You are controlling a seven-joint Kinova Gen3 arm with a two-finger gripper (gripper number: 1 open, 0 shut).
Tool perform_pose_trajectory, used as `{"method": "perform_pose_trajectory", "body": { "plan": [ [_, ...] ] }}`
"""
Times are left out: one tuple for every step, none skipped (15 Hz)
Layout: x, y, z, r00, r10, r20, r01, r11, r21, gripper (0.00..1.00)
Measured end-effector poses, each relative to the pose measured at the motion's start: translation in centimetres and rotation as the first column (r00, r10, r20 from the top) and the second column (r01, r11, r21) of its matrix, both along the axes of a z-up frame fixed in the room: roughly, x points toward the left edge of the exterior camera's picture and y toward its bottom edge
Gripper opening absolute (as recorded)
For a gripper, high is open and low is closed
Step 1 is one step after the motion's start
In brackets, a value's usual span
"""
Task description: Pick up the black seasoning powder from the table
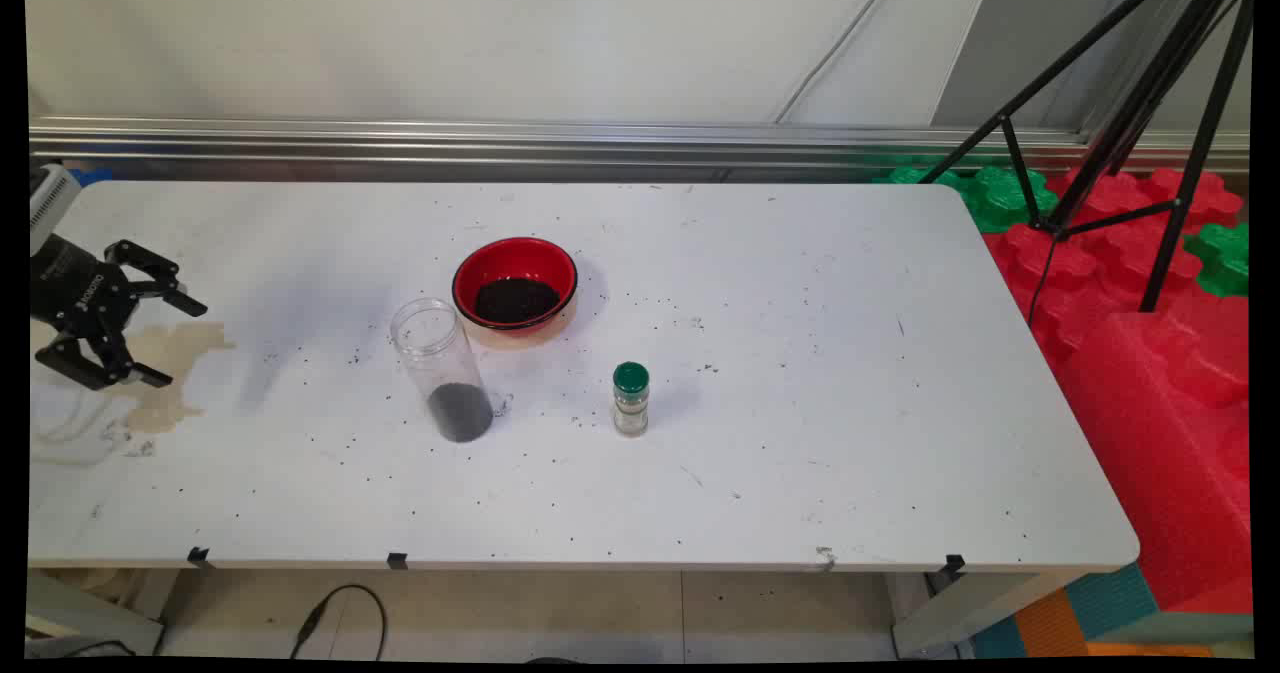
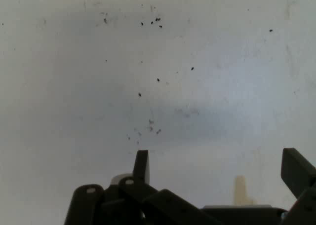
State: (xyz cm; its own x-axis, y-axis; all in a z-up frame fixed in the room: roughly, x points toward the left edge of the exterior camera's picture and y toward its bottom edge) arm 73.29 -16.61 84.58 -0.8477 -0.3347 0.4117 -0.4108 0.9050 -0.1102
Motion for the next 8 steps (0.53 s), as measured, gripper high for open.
{"method": "perform_pose_trajectory", "body": {
  "plan": [
    [-0.2,-0.2,0.0,1.000,0.002,-0.003,-0.002,1.000,0.001,1.00],
    [-0.4,-0.3,-0.1,1.000,0.003,-0.007,-0.003,1.000,0.001,1.00],
    [-0.7,-0.6,-0.1,1.000,0.004,-0.013,-0.003,1.000,0.002,1.00],
    [-1.1,-0.8,-0.2,1.000,0.003,-0.021,-0.003,1.000,0.003,1.00],
    [-1.5,-1.0,-0.2,1.000,0.002,-0.030,-0.002,1.000,0.003,1.00],
    [-1.9,-1.3,-0.3,0.999,-0.001,-0.041,0.001,1.000,0.003,1.00],
    [-2.4,-1.6,-0.4,0.999,-0.005,-0.054,0.005,1.000,0.003,1.00],
    [-2.8,-1.9,-0.5,0.998,-0.009,-0.064,0.009,1.000,0.002,1.00]
  ]
}}
